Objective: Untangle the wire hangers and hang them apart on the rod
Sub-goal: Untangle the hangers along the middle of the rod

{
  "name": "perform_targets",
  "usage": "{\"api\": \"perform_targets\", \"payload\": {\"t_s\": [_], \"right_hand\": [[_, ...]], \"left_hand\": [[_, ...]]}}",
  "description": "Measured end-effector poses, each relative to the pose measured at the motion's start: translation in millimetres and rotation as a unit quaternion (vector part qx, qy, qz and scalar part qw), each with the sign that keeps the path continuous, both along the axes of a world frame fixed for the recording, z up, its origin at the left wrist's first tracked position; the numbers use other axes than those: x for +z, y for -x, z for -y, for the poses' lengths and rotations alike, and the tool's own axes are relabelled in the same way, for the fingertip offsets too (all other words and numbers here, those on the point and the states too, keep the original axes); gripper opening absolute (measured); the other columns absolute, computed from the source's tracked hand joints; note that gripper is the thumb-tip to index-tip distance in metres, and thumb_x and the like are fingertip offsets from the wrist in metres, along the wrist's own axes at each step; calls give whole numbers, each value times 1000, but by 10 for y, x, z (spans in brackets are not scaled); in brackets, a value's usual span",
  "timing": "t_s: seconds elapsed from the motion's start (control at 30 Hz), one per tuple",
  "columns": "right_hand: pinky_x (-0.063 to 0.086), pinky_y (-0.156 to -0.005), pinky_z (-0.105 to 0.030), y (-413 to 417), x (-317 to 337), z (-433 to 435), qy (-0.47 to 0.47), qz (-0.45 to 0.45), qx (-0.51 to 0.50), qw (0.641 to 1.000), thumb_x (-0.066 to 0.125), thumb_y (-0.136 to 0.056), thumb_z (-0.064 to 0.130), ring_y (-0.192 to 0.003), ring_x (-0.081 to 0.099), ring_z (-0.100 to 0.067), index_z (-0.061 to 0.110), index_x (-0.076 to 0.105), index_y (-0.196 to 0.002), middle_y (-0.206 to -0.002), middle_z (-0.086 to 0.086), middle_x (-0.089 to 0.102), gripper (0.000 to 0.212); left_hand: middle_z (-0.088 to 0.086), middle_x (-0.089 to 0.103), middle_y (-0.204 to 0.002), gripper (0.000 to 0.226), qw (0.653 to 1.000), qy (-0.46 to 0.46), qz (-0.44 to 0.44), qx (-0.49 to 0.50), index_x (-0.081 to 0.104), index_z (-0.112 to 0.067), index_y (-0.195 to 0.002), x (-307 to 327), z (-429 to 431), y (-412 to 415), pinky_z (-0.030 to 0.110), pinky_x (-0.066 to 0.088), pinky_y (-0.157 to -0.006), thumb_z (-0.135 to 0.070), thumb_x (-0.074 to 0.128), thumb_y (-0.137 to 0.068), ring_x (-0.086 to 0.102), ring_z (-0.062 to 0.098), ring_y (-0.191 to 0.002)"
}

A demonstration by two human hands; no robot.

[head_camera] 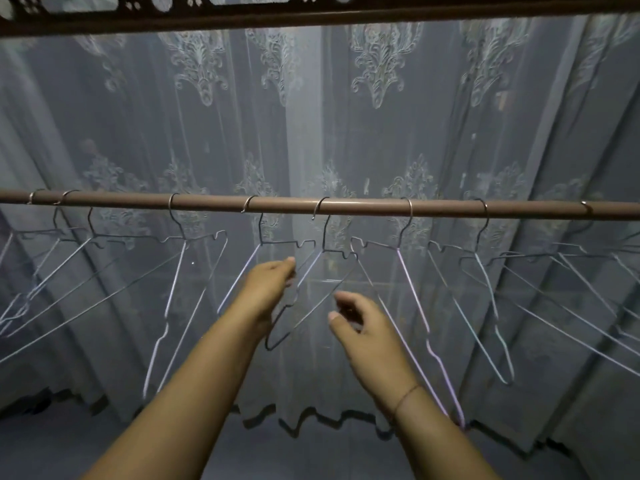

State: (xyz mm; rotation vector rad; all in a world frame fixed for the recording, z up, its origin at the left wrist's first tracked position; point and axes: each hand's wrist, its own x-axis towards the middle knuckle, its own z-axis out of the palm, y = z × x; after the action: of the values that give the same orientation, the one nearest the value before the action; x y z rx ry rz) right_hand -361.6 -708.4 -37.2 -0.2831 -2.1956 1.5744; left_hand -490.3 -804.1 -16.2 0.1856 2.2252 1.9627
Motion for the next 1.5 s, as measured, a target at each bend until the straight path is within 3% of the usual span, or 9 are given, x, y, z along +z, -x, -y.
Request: {"api": "perform_targets", "payload": {"t_s": [0.17,0.4,0.63,0.9,1.03,1.13,1.27,1.4,1.5], "right_hand": [[46,-84,-27,504,-123,306,119,75,-6,990,57,-87,22,-88,56,-9,11,56,-115,-103,-4,64,31],[37,-44,-7,748,-87,454,194,3,-32,980,52,-87,7,-46,54,3,6,58,-97,-67,-7,62,11],[36,-45,-11,964,58,281,175,-8,-67,982,48,-89,6,-46,50,-2,6,60,-102,-60,-4,57,17],[39,-46,-10,922,-247,42,184,5,-118,976,46,-90,13,-57,49,-9,17,63,-84,-65,0,58,19],[48,-81,-27,817,-516,-185,69,47,-172,981,52,-86,10,-87,57,-16,14,63,-103,-94,-4,63,20],[42,-99,-30,696,-613,-293,-48,75,-152,984,55,-84,9,-106,52,-15,12,58,-116,-117,-6,53,32],[34,-107,-33,541,-756,-385,-189,143,-77,968,57,-85,18,-121,43,-19,18,53,-122,-127,-4,49,38],[34,-107,-35,357,-850,-453,-273,179,-67,943,57,-85,23,-118,45,-22,20,56,-119,-122,-4,55,34],[42,-99,-36,201,-812,-459,-242,191,-52,950,54,-88,23,-107,56,-20,17,61,-113,-112,-4,62,27]], "left_hand": [[2,59,-75,26,983,-59,147,-92,55,-14,-73,23,-94,282,25,34,-58,-28,46,-94,52,13,-66],[0,63,-62,20,964,-76,159,-199,60,-11,-76,122,-210,474,13,39,-38,-16,50,-92,53,6,-45],[-5,64,-41,19,956,-183,153,-170,61,-11,-75,253,-379,678,11,44,-39,-3,51,-89,55,0,-33],[-6,57,-33,25,968,-134,153,-145,59,-11,-72,-102,-489,554,8,39,-35,7,49,-85,48,-1,-27],[-6,53,-31,17,978,-63,141,-140,63,-8,-78,-433,-354,327,9,33,-36,2,52,-86,41,-1,-27],[-1,56,-51,19,983,16,88,-159,66,-1,-101,-632,-208,202,6,32,-36,-1,53,-88,43,5,-44],[-1,54,-64,22,975,96,-16,-200,68,2,-103,-831,0,130,1,34,-49,-5,52,-90,45,6,-61],[-1,60,-76,21,962,148,-58,-221,68,-2,-103,-889,167,100,-2,36,-55,-7,51,-91,51,6,-72],[5,66,-94,21,965,147,-68,-206,68,-3,-103,-875,178,52,-3,39,-63,-8,51,-92,56,11,-89]]}}
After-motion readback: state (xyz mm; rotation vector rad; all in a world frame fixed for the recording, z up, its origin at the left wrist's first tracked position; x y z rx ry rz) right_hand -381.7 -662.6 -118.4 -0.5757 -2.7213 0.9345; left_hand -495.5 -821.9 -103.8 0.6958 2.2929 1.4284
